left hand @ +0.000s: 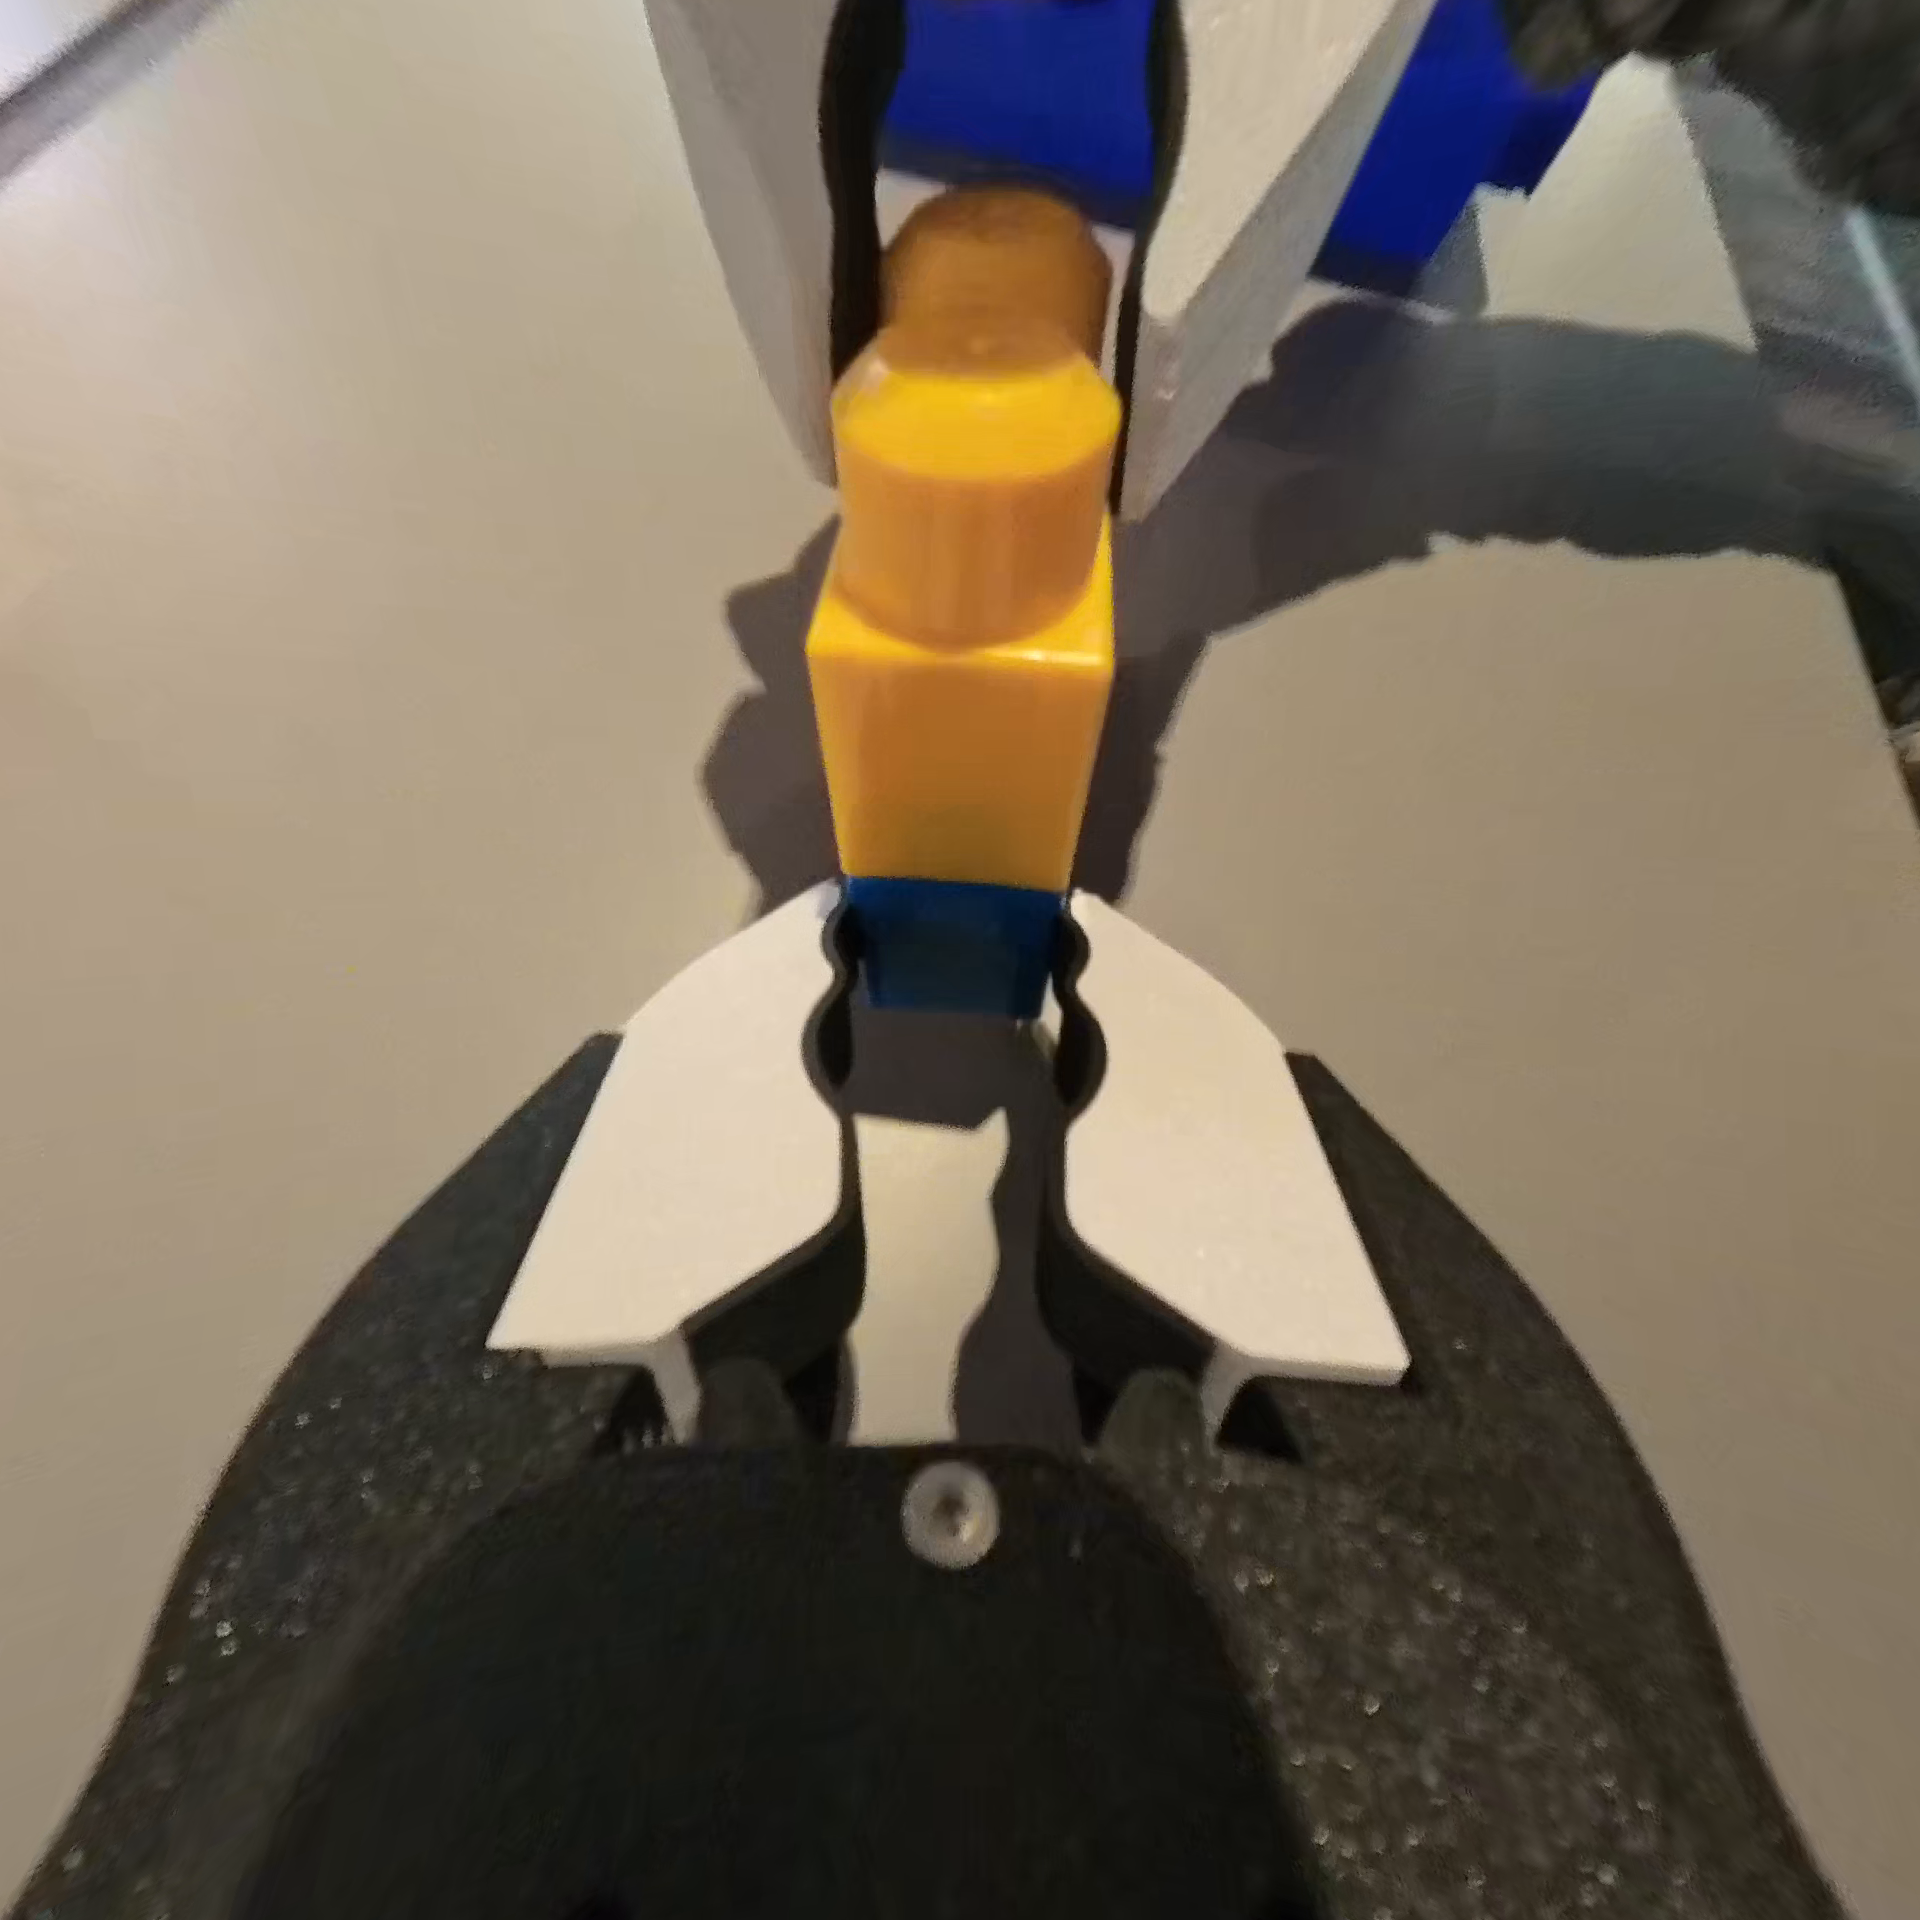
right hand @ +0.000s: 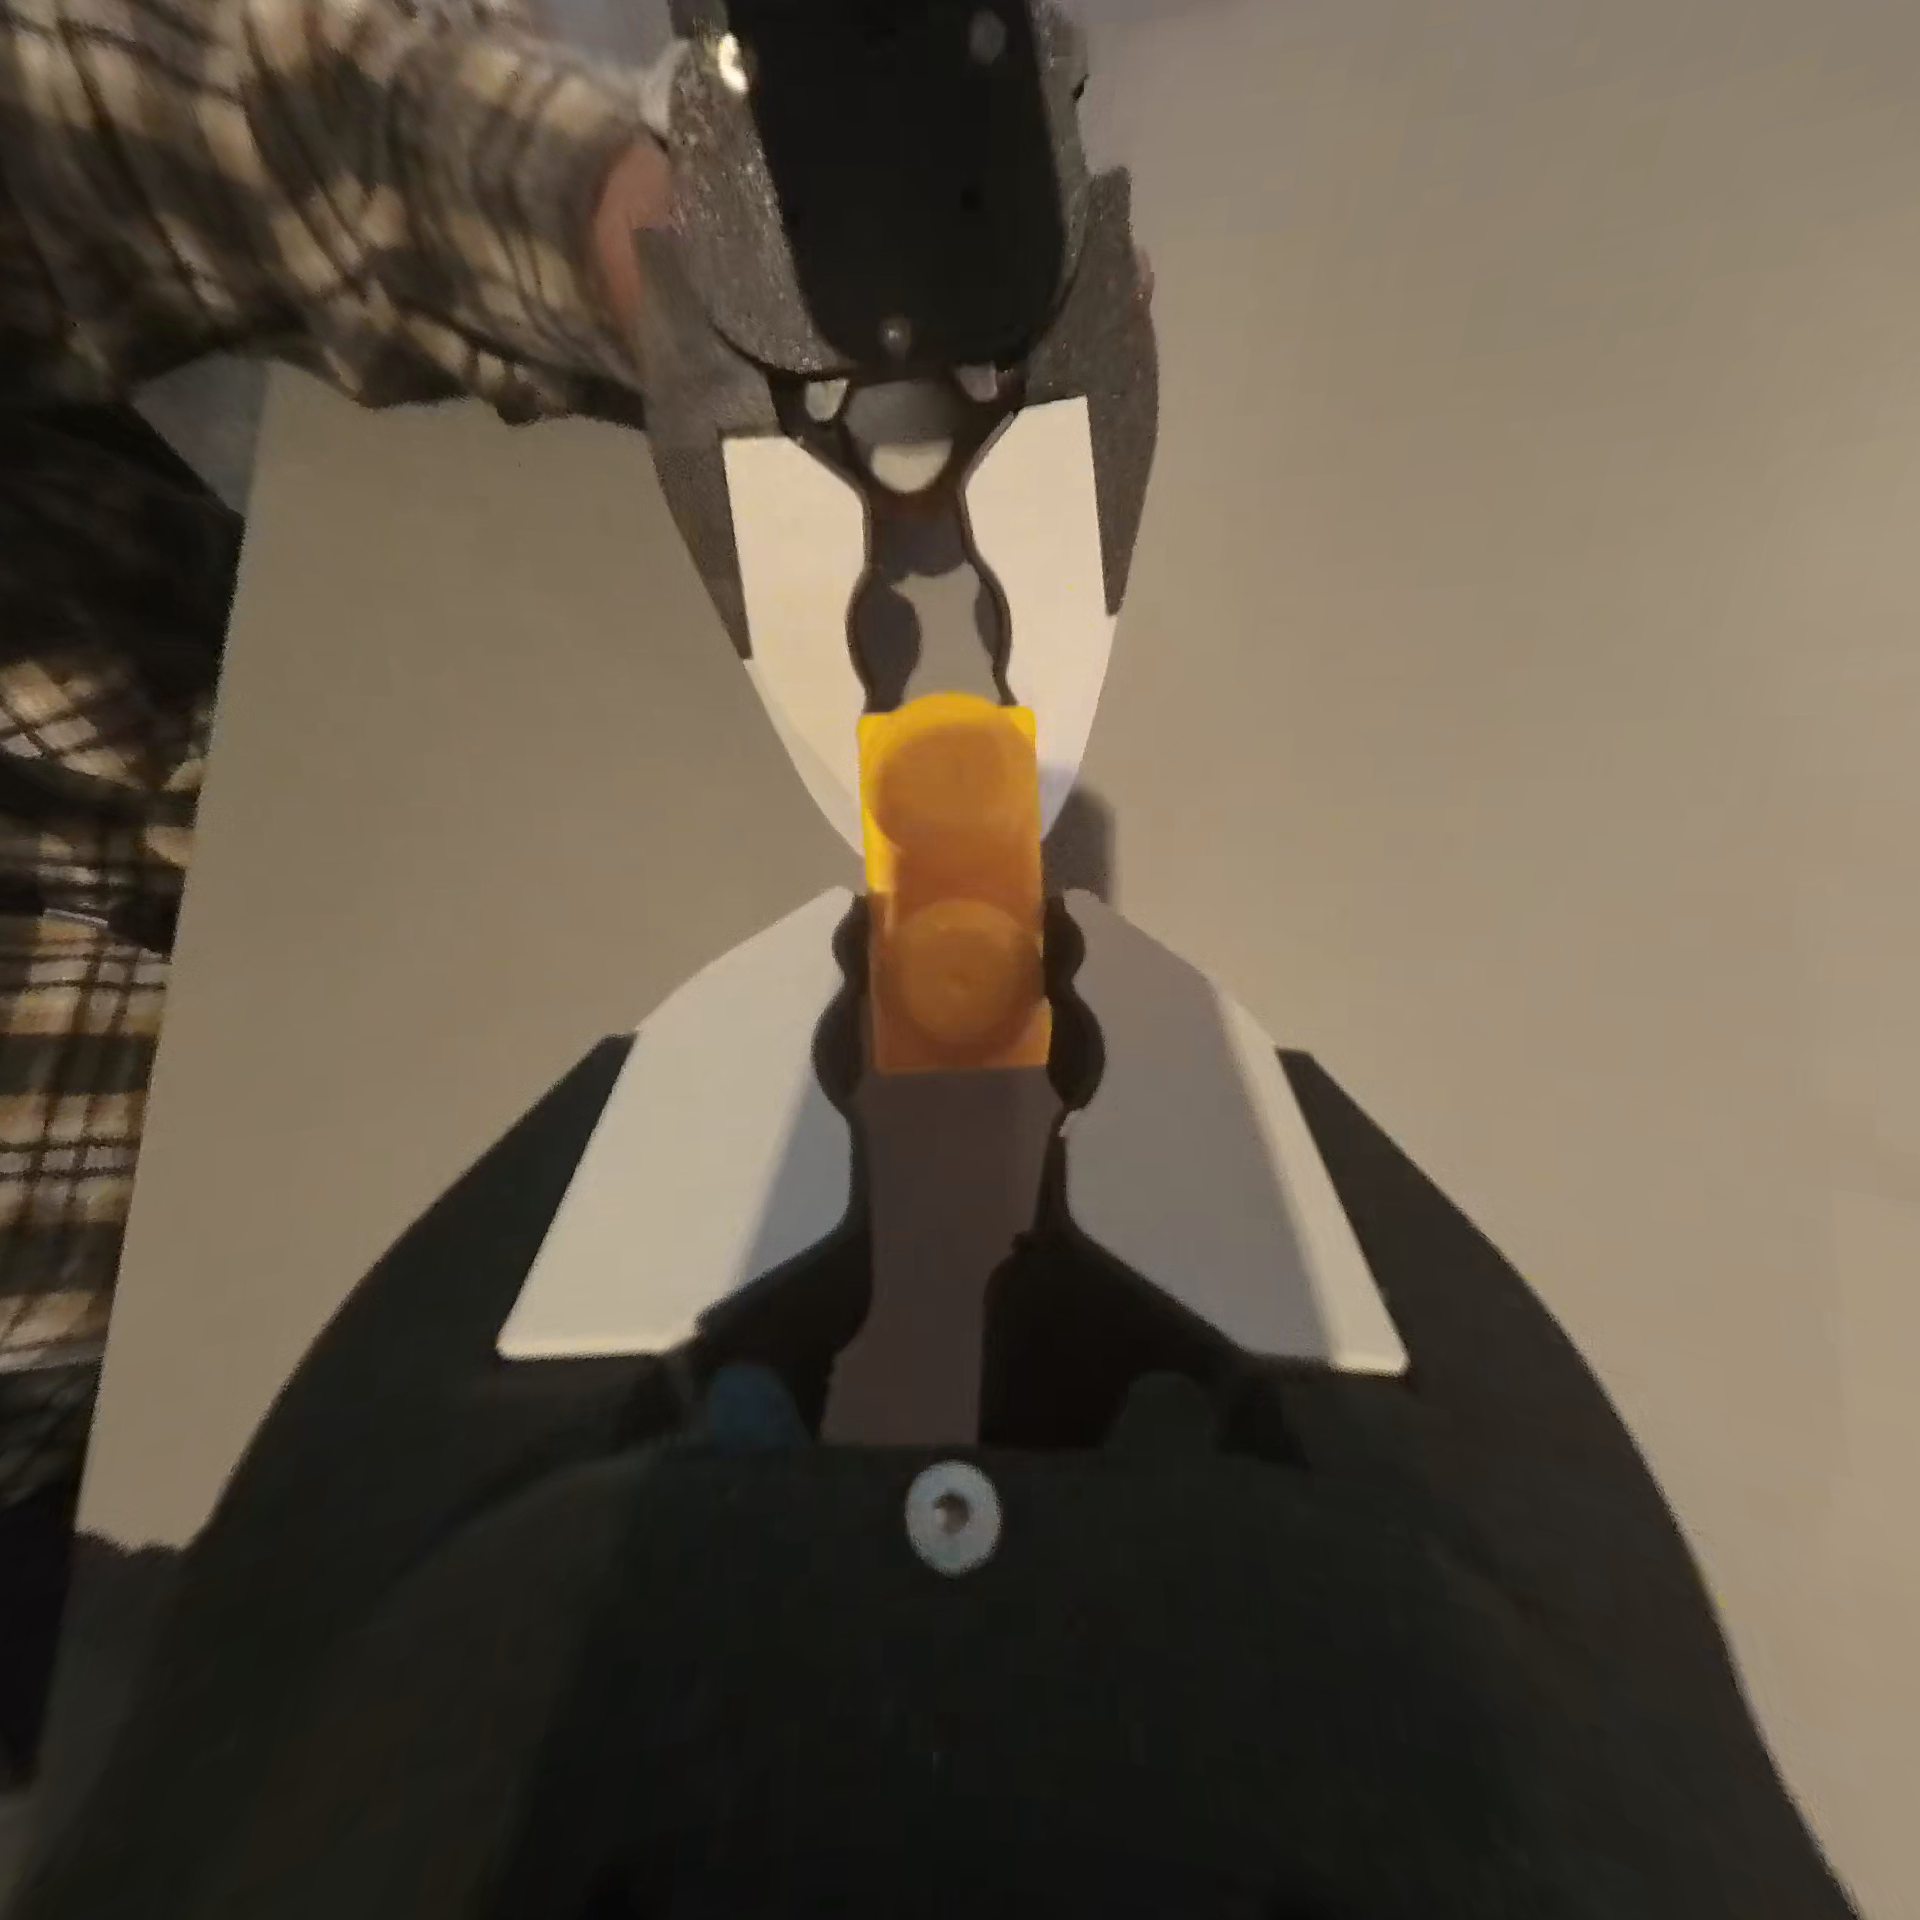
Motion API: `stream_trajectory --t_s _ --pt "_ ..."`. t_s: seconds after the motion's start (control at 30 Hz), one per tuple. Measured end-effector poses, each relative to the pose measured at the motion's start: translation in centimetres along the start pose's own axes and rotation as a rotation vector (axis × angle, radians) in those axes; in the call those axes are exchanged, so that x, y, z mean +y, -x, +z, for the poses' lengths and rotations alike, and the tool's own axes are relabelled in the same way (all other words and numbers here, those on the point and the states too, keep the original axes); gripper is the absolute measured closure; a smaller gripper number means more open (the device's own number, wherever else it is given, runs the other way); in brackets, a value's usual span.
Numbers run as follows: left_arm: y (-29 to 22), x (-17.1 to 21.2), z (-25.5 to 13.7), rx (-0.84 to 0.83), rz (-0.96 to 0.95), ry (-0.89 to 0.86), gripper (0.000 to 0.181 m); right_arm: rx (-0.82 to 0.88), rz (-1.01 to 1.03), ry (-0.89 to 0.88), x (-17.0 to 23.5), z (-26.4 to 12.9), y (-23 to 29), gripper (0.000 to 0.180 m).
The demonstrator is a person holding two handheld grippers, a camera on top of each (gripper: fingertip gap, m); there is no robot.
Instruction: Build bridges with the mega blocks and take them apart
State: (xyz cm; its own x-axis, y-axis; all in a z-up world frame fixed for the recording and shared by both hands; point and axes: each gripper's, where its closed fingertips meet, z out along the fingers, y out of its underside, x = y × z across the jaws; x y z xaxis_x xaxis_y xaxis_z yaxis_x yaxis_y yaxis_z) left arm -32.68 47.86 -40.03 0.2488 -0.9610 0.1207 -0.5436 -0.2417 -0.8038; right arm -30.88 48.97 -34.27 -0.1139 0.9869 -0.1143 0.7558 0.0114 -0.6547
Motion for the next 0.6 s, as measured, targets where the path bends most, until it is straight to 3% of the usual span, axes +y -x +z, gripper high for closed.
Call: stream_trajectory --t_s 0.13,0.23,0.6 --pt "-0.4 2.3 1.1 0.032 -0.021 0.154 0.145 0.008 -0.042 0.166 0.9 1.8 0.4 0.148" --pt "-0.2 2.9 0.1 0.046 -0.017 0.164 0.144 0.026 -0.063 0.243 0.6 2.2 0.5 0.148" --pt "2.6 0.5 -7.0 0.035 -0.136 -0.111 0.153 0.04 -0.043 0.384 1.0 2.2 0.7 0.148"
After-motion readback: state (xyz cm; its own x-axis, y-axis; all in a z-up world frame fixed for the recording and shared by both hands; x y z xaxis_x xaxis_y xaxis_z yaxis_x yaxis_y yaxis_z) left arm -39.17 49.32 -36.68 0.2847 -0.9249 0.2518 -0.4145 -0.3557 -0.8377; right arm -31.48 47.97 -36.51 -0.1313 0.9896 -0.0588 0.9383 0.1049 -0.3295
